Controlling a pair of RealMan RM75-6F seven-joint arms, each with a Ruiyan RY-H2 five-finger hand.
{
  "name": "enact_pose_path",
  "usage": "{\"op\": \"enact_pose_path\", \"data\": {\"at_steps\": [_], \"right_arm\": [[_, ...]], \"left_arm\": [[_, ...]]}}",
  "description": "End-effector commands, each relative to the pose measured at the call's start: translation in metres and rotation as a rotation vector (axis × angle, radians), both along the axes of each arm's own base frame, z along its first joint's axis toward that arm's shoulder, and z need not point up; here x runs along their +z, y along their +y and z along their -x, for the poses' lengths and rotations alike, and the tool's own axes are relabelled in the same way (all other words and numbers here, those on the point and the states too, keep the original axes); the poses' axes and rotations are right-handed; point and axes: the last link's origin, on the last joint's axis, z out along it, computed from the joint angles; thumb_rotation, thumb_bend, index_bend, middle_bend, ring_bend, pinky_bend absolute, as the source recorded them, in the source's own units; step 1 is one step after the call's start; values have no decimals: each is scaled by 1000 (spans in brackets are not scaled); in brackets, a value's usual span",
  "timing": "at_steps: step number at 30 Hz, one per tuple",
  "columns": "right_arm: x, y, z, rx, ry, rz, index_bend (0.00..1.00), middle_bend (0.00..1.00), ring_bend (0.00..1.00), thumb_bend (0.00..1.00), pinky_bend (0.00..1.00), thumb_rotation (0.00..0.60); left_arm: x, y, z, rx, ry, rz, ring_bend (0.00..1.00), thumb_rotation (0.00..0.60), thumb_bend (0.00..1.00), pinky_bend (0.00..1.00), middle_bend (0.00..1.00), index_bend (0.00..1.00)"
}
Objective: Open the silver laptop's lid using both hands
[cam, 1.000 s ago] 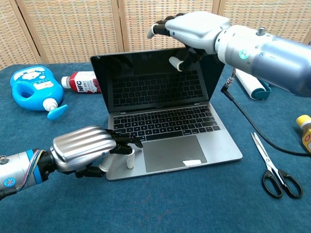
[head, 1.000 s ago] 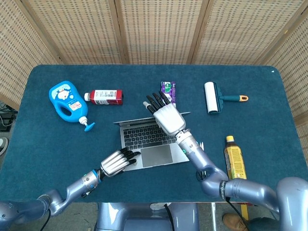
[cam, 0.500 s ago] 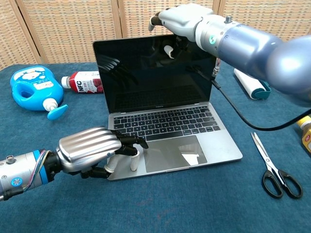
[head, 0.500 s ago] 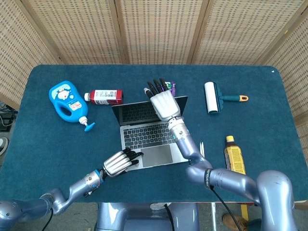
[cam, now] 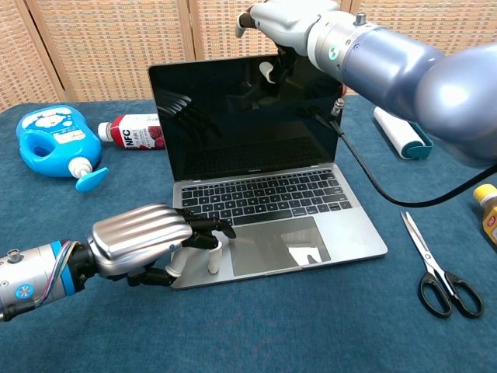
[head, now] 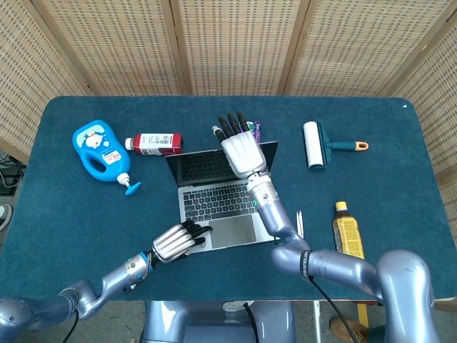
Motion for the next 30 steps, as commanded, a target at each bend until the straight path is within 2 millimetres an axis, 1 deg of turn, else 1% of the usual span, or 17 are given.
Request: {"op": "enact_pose_path", "data": {"at_steps": [1, 4, 5, 6, 7, 8, 10, 11, 13, 14, 17, 19, 21, 24, 25, 27, 30], "right_arm": [[7, 7, 2, 24, 4, 3, 188, 149, 31, 686, 0, 600], [17, 15, 8, 57, 1, 8, 183, 147, 31, 675, 0, 600], [20, 18, 10, 66, 0, 8, 176, 145, 31, 654, 0, 600], [23, 20, 12, 73, -2, 8, 170, 142, 31, 626, 0, 600], [26, 22, 14, 80, -3, 8, 161, 139, 31, 578, 0, 600], [33, 26, 19, 94, -3, 11, 149, 133, 31, 500, 0, 600], [44, 32, 29, 113, -4, 14, 125, 122, 31, 360, 0, 600], [53, 36, 36, 119, -9, 21, 109, 113, 31, 284, 0, 600], [68, 44, 51, 131, -19, 23, 87, 100, 31, 170, 0, 600], [75, 48, 59, 130, -24, 25, 76, 93, 31, 110, 0, 600], [94, 61, 81, 136, -37, 25, 56, 78, 31, 10, 0, 600], [103, 67, 93, 132, -44, 28, 49, 71, 30, 0, 0, 600], [116, 80, 115, 114, -48, 35, 45, 65, 23, 0, 0, 600], [128, 92, 138, 86, -53, 35, 31, 42, 2, 0, 0, 600], [132, 99, 152, 61, -51, 38, 27, 33, 0, 0, 0, 600], [137, 110, 171, 29, -52, 35, 15, 16, 0, 0, 0, 600], [141, 131, 203, -44, -58, 25, 0, 0, 0, 0, 0, 600]], "left_arm": [[4, 0, 1, 5, -15, -6, 305, 600, 1000, 318, 186, 373], [12, -1, 2, 11, -45, -10, 285, 600, 991, 302, 161, 336], [16, 0, 2, 13, -56, -9, 267, 600, 959, 289, 144, 316], [18, 0, 2, 13, -62, -8, 223, 600, 851, 260, 108, 277], [21, 0, 3, 12, -68, -9, 164, 600, 653, 222, 64, 220], [27, 1, 3, 5, -79, -15, 97, 600, 425, 172, 28, 146], [37, 3, 4, 0, -97, -22, 18, 600, 126, 78, 0, 36], [45, 4, 4, 0, -114, -33, 1, 600, 44, 34, 0, 6], [59, 4, 7, -4, -129, -50, 0, 600, 0, 1, 0, 0], [68, 4, 10, -5, -135, -69, 0, 600, 0, 0, 0, 0], [91, 1, 19, 5, -138, -108, 0, 600, 0, 0, 0, 0], [104, -2, 26, 24, -143, -130, 0, 600, 0, 0, 0, 0], [127, -9, 42, 55, -147, -174, 0, 600, 0, 0, 0, 0], [148, -19, 60, 83, -145, -228, 0, 600, 0, 0, 0, 0], [160, -25, 71, 97, -129, -271, 0, 600, 0, 0, 0, 0], [176, -35, 86, 140, -133, -339, 0, 600, 0, 0, 0, 0], [201, -51, 109, 275, -168, -440, 0, 600, 0, 0, 0, 0]]}}
